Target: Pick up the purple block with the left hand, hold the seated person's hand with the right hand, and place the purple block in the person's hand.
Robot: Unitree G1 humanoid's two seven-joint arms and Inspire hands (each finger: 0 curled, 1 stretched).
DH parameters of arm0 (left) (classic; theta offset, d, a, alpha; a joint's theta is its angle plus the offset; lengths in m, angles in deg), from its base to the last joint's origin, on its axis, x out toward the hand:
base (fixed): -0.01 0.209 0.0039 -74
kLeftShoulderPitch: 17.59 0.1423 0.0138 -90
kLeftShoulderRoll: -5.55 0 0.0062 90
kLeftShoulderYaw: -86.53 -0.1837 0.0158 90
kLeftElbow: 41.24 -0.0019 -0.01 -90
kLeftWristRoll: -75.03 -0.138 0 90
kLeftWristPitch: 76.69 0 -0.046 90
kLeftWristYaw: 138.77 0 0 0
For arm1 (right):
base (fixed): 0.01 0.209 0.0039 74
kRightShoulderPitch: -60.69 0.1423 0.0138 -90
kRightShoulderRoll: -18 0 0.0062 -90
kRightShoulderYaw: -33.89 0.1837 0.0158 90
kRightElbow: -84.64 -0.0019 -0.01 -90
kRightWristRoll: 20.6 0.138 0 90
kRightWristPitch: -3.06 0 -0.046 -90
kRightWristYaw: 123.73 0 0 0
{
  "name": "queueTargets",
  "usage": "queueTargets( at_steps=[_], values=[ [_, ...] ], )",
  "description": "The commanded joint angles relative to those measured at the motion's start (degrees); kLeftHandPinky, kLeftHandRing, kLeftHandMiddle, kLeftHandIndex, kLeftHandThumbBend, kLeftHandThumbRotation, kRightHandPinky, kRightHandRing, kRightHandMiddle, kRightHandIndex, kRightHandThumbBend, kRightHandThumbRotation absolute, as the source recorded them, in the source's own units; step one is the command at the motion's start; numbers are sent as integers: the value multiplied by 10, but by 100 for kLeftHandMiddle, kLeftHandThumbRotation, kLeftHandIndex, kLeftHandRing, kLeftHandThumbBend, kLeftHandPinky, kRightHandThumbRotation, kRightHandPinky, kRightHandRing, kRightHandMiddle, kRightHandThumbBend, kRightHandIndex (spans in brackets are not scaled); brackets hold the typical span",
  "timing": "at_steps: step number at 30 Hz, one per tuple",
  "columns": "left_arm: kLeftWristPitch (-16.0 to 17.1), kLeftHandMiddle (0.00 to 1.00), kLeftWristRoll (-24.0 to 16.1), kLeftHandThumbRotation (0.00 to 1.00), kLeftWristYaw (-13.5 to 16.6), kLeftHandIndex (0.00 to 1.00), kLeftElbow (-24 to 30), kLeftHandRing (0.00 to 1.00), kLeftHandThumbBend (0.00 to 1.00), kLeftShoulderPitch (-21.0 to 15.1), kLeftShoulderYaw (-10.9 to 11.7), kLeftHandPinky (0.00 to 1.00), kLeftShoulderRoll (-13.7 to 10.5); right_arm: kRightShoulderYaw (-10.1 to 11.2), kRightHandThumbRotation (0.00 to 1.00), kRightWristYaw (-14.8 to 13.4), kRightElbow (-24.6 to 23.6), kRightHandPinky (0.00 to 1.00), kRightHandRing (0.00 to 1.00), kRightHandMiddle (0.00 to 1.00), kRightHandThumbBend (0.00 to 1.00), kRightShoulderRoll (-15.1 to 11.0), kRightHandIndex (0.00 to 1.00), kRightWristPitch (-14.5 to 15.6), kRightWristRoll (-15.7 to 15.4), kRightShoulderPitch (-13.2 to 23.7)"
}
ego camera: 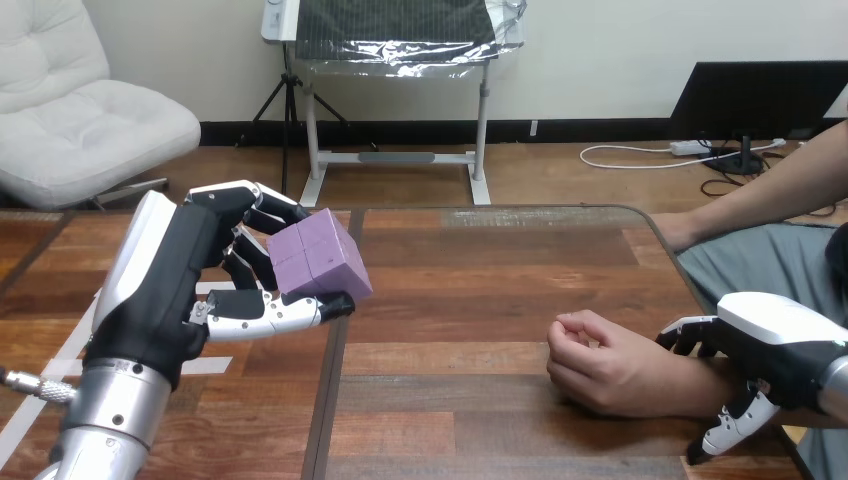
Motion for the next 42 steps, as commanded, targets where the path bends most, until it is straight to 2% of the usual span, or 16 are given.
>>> queueTargets(
  at_steps=[1, 12, 17, 21, 30, 33, 42],
  values=[
    [16, 40, 7, 0, 1, 43, 12, 35, 57, -25, 14, 27, -2, -38, 18, -5, 33, 58, 75, 78, 94, 32, 79, 12, -18, 16],
    [17, 40, 6, 0, 1, 43, 12, 35, 57, -25, 16, 27, -4, -59, 21, -4, 62, 57, 75, 77, 91, 39, 78, 24, -29, 38],
    [14, 40, 7, 0, 0, 43, 13, 35, 57, -24, 17, 27, -3, -67, 21, -7, 73, 54, 71, 75, 91, 41, 76, 26, -29, 45],
    [15, 40, 8, 0, -1, 43, 14, 35, 57, -23, 18, 27, -3, -69, 20, 3, 76, 52, 69, 75, 91, 43, 75, 37, -25, 49],
    [15, 40, 6, 0, -1, 43, 15, 35, 57, -23, 18, 27, -4, -82, 19, 7, 88, 50, 65, 71, 89, 41, 71, 32, -30, 57],
    [14, 40, 6, 0, -1, 43, 16, 35, 57, -23, 18, 28, -3, -88, 19, 3, 91, 48, 61, 69, 88, 41, 70, 30, -35, 59],
    [11, 41, 7, 0, -2, 43, 17, 35, 57, -24, 18, 28, -2, -96, 18, -2, 100, 34, 44, 54, 88, 43, 61, 30, -33, 64]
  ],
)
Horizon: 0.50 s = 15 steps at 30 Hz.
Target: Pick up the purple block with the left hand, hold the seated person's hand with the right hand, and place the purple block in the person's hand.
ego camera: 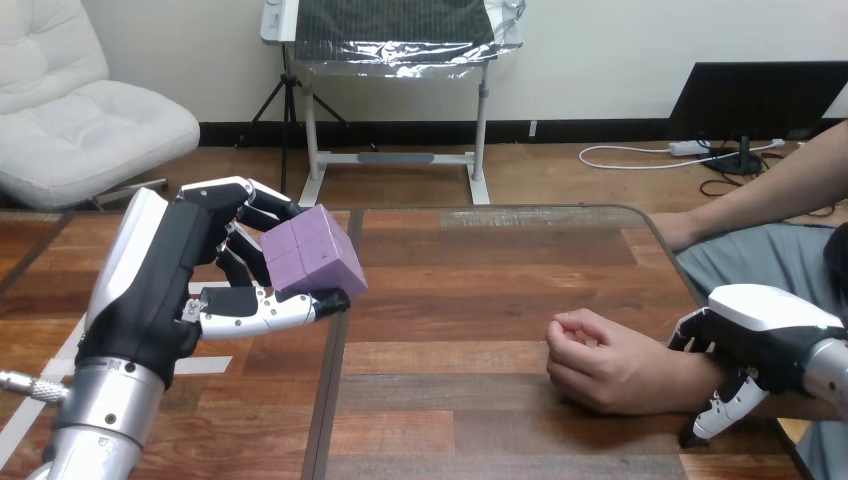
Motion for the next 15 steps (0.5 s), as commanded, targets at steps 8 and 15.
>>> queueTargets(
  at_steps=[8, 15],
  values=[
    [13, 40, 6, 0, 2, 43, 10, 35, 57, -26, 10, 28, -1, -35, 16, 1, 45, 24, 32, 43, 88, 40, 55, -4, -1, -4],
    [12, 40, 8, 0, 1, 42, 6, 35, 57, -30, 8, 27, -2, -32, 14, 2, 49, 23, 32, 43, 87, 43, 52, -2, 6, -2]
  ],
)
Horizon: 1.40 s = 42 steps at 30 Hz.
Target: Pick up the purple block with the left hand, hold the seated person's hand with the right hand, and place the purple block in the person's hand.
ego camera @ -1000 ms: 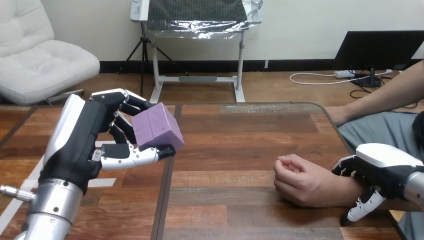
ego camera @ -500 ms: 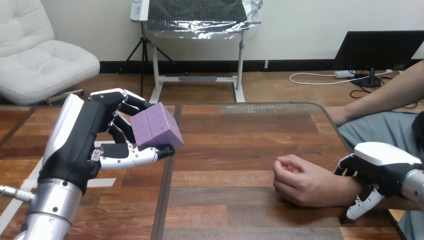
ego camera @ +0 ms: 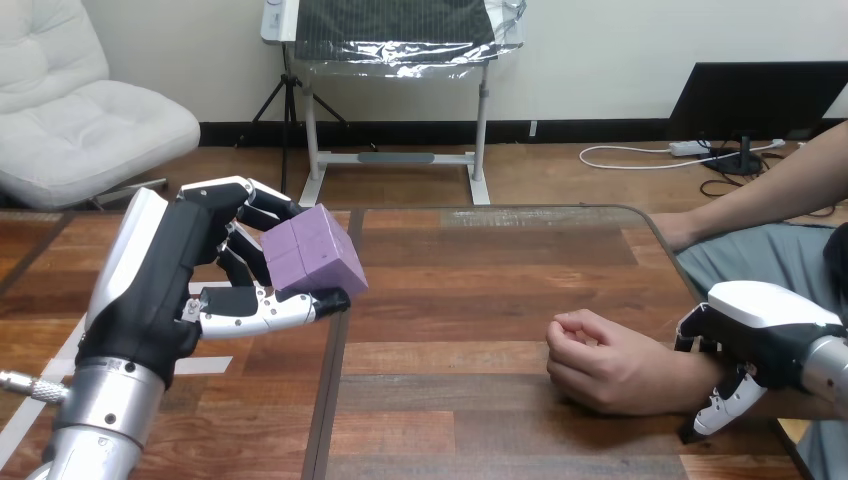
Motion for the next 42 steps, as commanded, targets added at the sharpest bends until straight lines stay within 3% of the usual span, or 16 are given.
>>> queueTargets(
  at_steps=[1, 6, 20, 26, 42],
  values=[
    [10, 40, 5, 0, 0, 42, 6, 35, 57, -30, 8, 27, -2, -27, 14, 9, 31, 22, 31, 41, 87, 39, 51, 2, 4, -13],
    [6, 40, 13, 0, -2, 42, 0, 35, 57, -34, 7, 27, 2, -23, 12, 10, 33, 19, 27, 38, 87, 41, 50, 2, 10, -10],
    [12, 39, 26, 0, -12, 42, -45, 34, 58, -60, -4, 27, 6, -7, 6, 1, 47, 27, 35, 44, 87, 49, 47, -13, 38, 1],
    [1, 40, 35, 0, -20, 43, -67, 35, 59, -75, -11, 28, 5, 0, 6, 13, 40, 27, 34, 43, 86, 51, 48, -5, 56, 8],
    [42, 41, 32, 0, -24, 45, -179, 36, 61, -131, -33, 29, 5, 11, 8, 2, 10, 30, 37, 45, 87, 46, 50, -10, 74, 20]
  ],
)
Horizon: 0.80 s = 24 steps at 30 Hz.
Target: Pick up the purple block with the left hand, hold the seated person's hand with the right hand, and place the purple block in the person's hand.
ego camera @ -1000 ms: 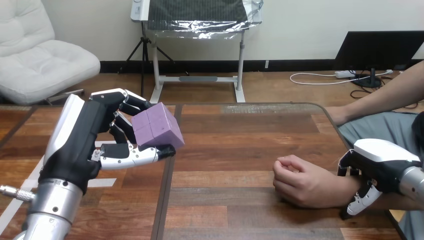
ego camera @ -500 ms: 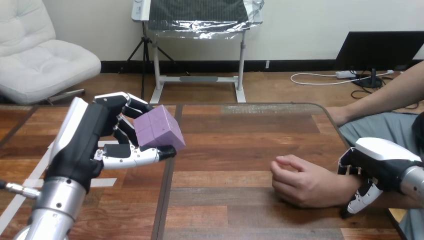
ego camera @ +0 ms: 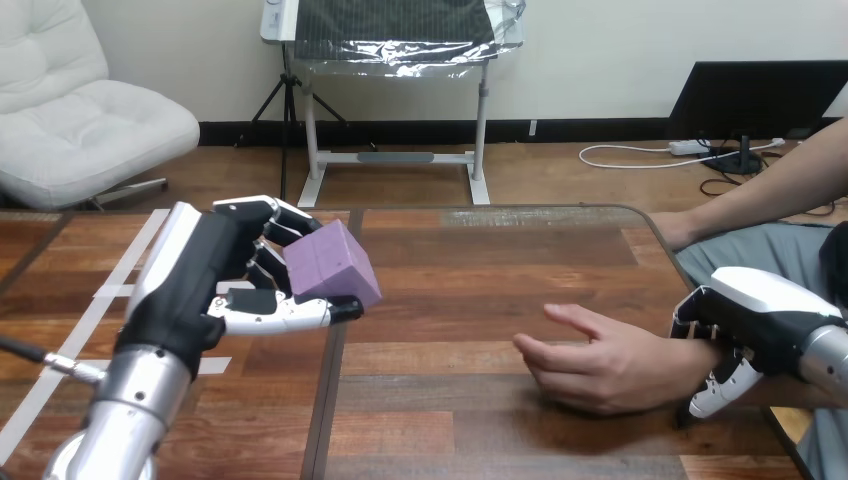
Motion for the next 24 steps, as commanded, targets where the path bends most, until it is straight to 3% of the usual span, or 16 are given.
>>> queueTargets(
  at_steps=[1, 14, 24],
  values=[
    [23, 41, 3, 0, 3, 45, -38, 36, 61, -60, -10, 29, 5, -2, 8, 4, -6, 30, 38, 46, 87, 35, 50, -1, 17, 8],
    [44, 42, -8, 0, 11, 46, -127, 37, 61, -108, -33, 30, 13, 4, 12, 16, -49, 34, 42, 49, 87, 30, 51, 20, 28, 12],
    [62, 43, -15, 0, 15, 46, -190, 37, 61, -143, -51, 30, 21, 10, 16, 14, -76, 36, 43, 49, 88, 27, 51, 11, 38, 9]
  ],
)
